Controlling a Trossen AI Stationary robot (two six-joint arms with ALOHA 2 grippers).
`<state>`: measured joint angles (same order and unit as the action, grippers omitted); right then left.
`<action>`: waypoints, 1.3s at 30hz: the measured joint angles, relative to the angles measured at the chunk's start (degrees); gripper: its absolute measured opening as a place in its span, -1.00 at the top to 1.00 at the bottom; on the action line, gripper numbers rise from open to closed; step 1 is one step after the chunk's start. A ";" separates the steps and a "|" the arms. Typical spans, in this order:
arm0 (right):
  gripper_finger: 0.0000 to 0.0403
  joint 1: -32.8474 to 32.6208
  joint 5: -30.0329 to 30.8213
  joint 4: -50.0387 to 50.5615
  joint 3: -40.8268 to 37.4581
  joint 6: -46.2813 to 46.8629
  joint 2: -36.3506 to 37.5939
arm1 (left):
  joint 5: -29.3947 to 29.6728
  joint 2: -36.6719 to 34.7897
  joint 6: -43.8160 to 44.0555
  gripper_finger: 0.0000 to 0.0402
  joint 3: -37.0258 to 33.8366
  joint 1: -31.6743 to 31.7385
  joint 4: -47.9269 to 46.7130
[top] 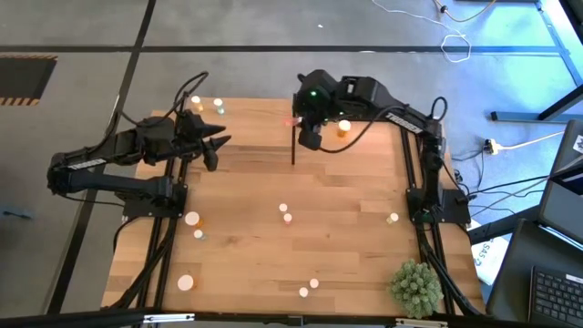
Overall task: Pick and place medicine bottles onto shelf by color
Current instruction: Put the top right small red pill bottle on the shelf
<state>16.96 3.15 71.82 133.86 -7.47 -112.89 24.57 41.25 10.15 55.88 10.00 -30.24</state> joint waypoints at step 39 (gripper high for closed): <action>0.38 0.18 -2.30 -1.73 0.04 7.03 -12.71 | -0.61 12.52 -9.93 0.25 0.01 0.00 -2.97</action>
<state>17.15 0.84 70.08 133.91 -0.44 -125.60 23.97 53.78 0.22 55.89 10.00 -33.21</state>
